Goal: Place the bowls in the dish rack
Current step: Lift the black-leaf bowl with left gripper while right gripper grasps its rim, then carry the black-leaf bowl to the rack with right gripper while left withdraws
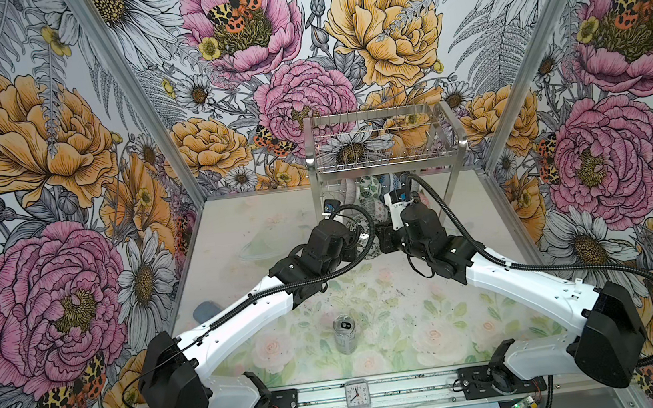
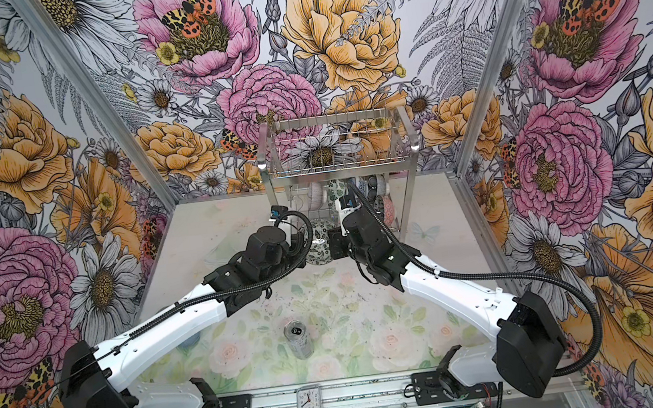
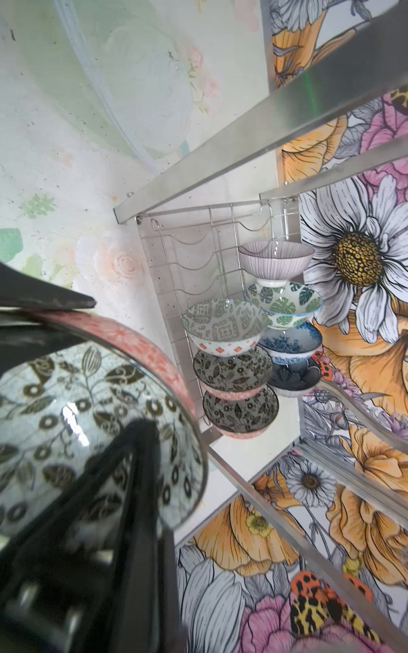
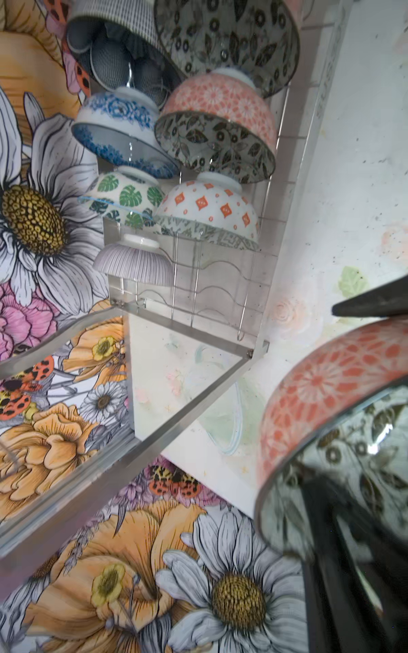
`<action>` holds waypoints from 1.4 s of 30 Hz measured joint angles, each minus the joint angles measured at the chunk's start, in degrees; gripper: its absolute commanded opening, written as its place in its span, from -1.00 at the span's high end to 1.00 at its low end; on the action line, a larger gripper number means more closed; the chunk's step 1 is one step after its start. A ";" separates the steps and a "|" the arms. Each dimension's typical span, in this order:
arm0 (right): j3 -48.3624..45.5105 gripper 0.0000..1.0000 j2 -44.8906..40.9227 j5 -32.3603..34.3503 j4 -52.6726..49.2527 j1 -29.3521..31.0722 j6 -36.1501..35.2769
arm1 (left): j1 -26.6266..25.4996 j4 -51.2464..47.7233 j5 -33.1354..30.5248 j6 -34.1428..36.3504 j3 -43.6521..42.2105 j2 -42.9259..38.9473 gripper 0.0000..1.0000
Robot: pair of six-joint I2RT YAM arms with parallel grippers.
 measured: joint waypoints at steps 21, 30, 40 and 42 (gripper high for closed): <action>4.90 1.00 4.87 10.62 -1.88 1.68 -2.84 | 8.26 -9.11 -4.63 3.96 -2.01 -20.41 -0.97; 11.45 1.00 14.86 30.05 -5.03 3.54 -5.90 | 23.23 -22.32 1.14 9.09 -1.18 -26.40 -0.97; 24.87 1.00 29.99 46.53 -5.79 5.99 -13.14 | 34.10 -22.99 9.20 14.64 -7.96 -25.09 -0.97; 27.04 1.00 32.28 48.22 -5.70 6.19 -14.69 | 35.21 -22.84 10.97 14.64 -8.96 -25.24 -0.97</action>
